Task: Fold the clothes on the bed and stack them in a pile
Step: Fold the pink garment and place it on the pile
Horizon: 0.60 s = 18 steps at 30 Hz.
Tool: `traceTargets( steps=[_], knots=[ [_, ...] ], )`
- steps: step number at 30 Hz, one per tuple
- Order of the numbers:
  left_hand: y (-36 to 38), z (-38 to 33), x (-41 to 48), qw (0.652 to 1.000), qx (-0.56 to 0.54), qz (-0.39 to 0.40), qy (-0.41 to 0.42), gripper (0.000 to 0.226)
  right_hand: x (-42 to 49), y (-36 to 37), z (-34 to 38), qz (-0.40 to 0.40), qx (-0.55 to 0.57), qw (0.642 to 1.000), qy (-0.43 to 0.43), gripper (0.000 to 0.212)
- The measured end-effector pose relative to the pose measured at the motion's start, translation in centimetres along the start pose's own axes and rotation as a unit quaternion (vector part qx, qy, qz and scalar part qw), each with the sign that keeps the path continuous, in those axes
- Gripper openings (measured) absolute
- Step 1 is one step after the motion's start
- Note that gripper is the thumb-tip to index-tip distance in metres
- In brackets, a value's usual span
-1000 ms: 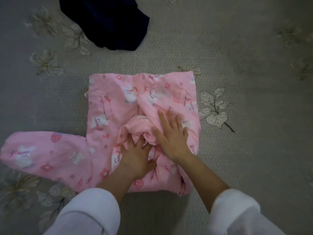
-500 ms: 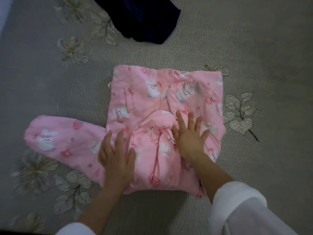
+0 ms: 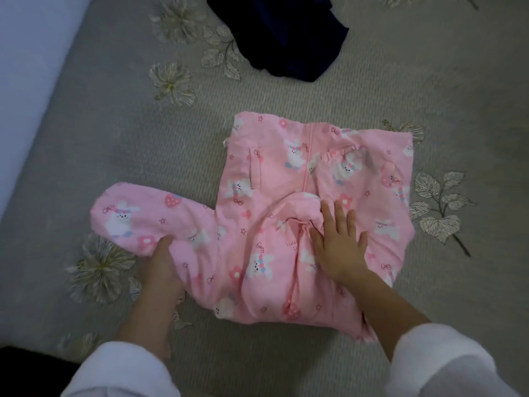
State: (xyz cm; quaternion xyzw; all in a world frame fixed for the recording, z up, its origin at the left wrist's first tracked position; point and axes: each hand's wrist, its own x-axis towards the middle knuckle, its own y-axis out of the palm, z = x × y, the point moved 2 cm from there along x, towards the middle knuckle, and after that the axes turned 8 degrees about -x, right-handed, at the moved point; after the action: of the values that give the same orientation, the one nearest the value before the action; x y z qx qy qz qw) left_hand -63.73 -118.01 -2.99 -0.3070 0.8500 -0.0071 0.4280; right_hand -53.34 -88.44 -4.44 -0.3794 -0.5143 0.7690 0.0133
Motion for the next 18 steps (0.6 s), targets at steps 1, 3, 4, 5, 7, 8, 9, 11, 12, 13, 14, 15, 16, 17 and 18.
traceTargets(
  steps=[1, 3, 4, 5, 7, 8, 9, 11, 12, 13, 14, 15, 16, 17, 18],
  knots=[
    [0.3, -0.6, -0.3, 0.999, 0.017, -0.005, 0.041, 0.05, 0.3, 0.1, 0.0, 0.009, -0.001, 1.0, 0.002, 0.061],
    [1.3, -1.8, -2.4, 0.981, 0.087, -0.012, 0.175, 0.05, 0.5, 0.2, -0.1, 0.018, -0.001, 1.0, 0.005, 0.061],
    [1.8, -2.3, -3.9, 0.962, 0.113, -0.003, 0.248, 0.051, 0.6, 0.2, -0.1, 0.02, -0.001, 1.0, 0.004, 0.062],
    [2.2, -2.5, -5.2, 0.939, 0.129, 0.017, 0.317, 0.054, 0.6, 0.3, -0.2, 0.022, -0.001, 1.0, 0.004, 0.062],
    [3.4, -2.4, -7.7, 0.877, 0.151, 0.076, 0.451, 0.056, 0.8, 0.4, -0.3, 0.026, -0.001, 1.0, 0.003, 0.062],
    [4.1, -2.1, -8.6, 0.839, 0.176, 0.112, 0.503, 0.055, 0.8, 0.4, -0.3, 0.026, -0.003, 1.0, 0.002, 0.062],
    [4.9, -1.6, -9.3, 0.804, 0.205, 0.153, 0.537, 0.056, 0.9, 0.4, -0.3, 0.024, -0.003, 1.0, 0.001, 0.062],
    [7.0, -0.5, -10.3, 0.764, 0.267, 0.269, 0.522, 0.062, 0.9, 0.5, -0.4, 0.015, 0.0, 1.0, -0.001, 0.062],
    [8.1, 0.3, -10.6, 0.752, 0.297, 0.333, 0.485, 0.064, 0.8, 0.4, -0.4, 0.011, 0.001, 1.0, -0.003, 0.062],
    [9.0, 1.2, -10.7, 0.737, 0.332, 0.381, 0.449, 0.069, 0.7, 0.4, -0.4, 0.007, 0.003, 1.0, -0.005, 0.062],
    [9.6, 2.2, -10.7, 0.708, 0.377, 0.407, 0.437, 0.072, 0.6, 0.3, -0.3, 0.001, 0.006, 1.0, -0.007, 0.062],
    [10.0, 3.1, -10.5, 0.662, 0.425, 0.414, 0.458, 0.073, 0.3, 0.3, -0.2, -0.009, 0.013, 1.0, -0.008, 0.062],
    [10.4, 3.8, -10.3, 0.606, 0.468, 0.414, 0.492, 0.075, 0.1, 0.2, -0.1, -0.025, 0.028, 0.999, -0.01, 0.063],
    [10.7, 4.4, -10.0, 0.552, 0.502, 0.413, 0.522, 0.074, -0.3, 0.0, -0.1, -0.049, 0.053, 0.997, -0.01, 0.063],
    [10.9, 4.6, -9.8, 0.508, 0.525, 0.411, 0.546, 0.071, -0.7, -0.3, -0.3, -0.077, 0.082, 0.994, -0.016, 0.064]
  ],
)
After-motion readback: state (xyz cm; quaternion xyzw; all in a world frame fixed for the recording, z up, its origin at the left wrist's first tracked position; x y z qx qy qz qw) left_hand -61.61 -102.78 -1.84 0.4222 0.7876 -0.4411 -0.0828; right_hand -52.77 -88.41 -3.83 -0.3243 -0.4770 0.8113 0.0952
